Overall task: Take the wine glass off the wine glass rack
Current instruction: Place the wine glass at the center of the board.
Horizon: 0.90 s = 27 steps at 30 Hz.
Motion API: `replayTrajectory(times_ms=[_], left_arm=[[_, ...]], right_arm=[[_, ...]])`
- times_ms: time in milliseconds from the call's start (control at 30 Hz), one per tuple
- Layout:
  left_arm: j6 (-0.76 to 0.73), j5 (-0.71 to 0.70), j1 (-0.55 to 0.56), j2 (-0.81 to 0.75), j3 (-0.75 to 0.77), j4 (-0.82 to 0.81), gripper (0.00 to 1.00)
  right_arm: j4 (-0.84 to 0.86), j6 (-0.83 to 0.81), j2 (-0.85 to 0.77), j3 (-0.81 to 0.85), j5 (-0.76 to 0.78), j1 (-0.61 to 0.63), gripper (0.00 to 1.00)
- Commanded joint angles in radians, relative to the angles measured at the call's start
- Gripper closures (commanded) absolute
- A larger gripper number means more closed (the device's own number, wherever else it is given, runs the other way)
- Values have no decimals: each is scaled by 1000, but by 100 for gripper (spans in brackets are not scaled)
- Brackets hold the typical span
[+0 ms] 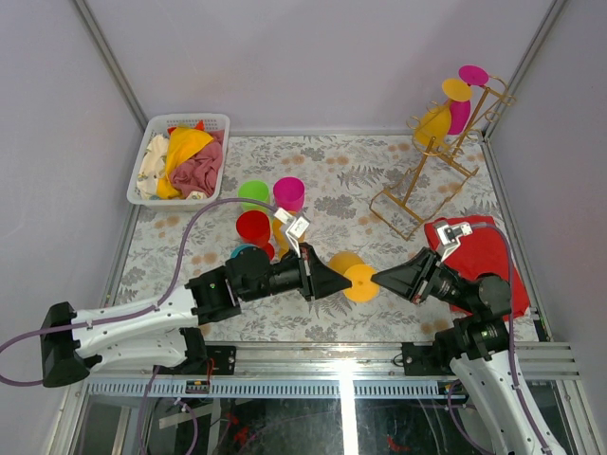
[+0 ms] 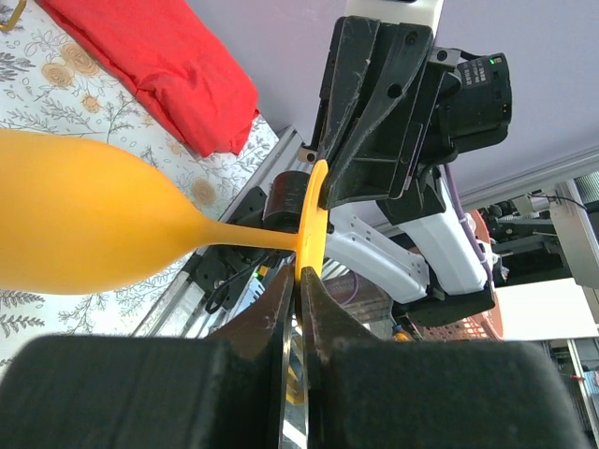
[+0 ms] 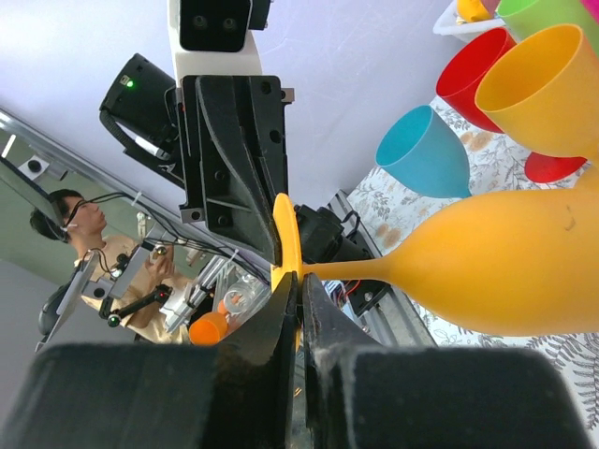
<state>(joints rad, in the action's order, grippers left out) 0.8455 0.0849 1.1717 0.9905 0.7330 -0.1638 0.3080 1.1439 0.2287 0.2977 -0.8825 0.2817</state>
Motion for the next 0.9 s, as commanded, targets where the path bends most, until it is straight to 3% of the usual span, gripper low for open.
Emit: replayTrajectory(times_ms=[0,133,300,467,667,867], left_arm=[[-48,-21,9,-35,-13,-85,99],[-90,-35,8,-40,4,-66,100],[-178,-74,7,-21,77,7,100],[-268,-113,-1,-21,156,97,100],[-329,-89,-65,-24,228,170,100],[-324,1,-170,-1,269,179,100]], right_arm=[[129,51,-14,0,-18,5,100],[113,19,41,40,-62,6,96],[-121,-186,141,185,-69,7,55],[-245,-308,267,308,-82,5,36],[-175,-352,409,382,-154,6,32],[110,-242,426,358,-245,5,28]])
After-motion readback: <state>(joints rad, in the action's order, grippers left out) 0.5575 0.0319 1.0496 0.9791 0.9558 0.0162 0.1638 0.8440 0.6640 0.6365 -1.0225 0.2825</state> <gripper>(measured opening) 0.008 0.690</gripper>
